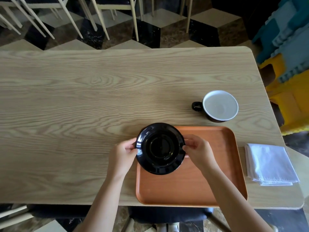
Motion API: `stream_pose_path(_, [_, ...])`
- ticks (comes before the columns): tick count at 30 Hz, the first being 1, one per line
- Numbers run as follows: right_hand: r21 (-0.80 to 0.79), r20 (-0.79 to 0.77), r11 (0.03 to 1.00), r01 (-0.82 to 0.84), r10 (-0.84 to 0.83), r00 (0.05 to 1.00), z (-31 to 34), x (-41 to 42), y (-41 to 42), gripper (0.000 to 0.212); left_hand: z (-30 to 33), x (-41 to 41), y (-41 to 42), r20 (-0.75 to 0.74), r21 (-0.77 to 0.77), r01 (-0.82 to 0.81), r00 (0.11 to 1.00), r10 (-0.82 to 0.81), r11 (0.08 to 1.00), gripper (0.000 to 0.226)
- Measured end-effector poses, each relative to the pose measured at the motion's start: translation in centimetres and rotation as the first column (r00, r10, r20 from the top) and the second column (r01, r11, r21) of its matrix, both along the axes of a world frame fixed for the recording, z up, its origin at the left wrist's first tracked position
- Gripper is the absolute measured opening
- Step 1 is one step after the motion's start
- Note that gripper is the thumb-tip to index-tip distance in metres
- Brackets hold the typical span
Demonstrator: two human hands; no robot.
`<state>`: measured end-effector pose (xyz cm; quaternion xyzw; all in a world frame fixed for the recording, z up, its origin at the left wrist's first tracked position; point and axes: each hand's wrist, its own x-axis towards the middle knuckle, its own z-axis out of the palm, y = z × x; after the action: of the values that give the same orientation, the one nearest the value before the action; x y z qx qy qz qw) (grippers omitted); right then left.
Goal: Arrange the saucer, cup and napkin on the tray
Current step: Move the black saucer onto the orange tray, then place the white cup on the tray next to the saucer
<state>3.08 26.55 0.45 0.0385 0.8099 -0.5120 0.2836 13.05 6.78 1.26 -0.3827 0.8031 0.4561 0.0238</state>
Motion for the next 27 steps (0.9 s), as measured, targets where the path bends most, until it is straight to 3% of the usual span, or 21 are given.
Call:
stream_pose_path(12, [0.131, 0.024, 0.955, -0.265, 0.264, 0.964, 1.9, -0.4, 2.0, 0.024, 1.8, 0.1, -0.5, 0.06, -0.059, 0.129, 0.99, -0.125, 0.99, 0.03])
stream_pose_path(14, [0.172, -0.041, 0.938, -0.3, 0.311, 0.949, 2.8, -0.2, 3.3, 0.023, 2.6, -0.1, -0.2, 0.052, -0.114, 0.151, 0.988, -0.146, 0.982, 0.029])
stream_pose_path(16, [0.216, -0.21, 0.952, -0.218, 0.264, 0.942, 4.1, -0.7, 4.8, 0.022, 3.5, -1.3, 0.7, -0.021, -0.203, 0.195, 0.979, -0.204, 0.959, 0.028])
stream_pose_path(18, [0.276, -0.445, 0.956, -0.099, 0.219, 0.868, 5.1, -2.2, 6.4, 0.028, 4.2, -3.8, 2.4, -0.125, -0.356, 0.279, 0.931, -0.342, 0.892, 0.031])
stream_pose_path(20, [0.405, -0.55, 0.913, -0.048, 0.285, 0.785, 5.7, -4.5, 7.8, 0.04, 4.8, -7.2, 4.6, -0.176, -0.503, 0.374, 0.838, -0.516, 0.779, 0.038])
stream_pose_path(23, [0.597, -0.432, 0.792, -0.13, 0.454, 0.779, 5.5, -7.7, 9.2, 0.062, 4.7, -12.0, 7.7, -0.114, -0.656, 0.492, 0.686, -0.719, 0.573, 0.049])
stream_pose_path(27, [0.721, -0.285, 0.645, -0.254, 0.61, 0.74, 4.2, -10.1, 10.2, 0.074, 2.9, -15.7, 9.9, 0.034, -0.676, 0.622, 0.561, -0.827, 0.394, 0.064])
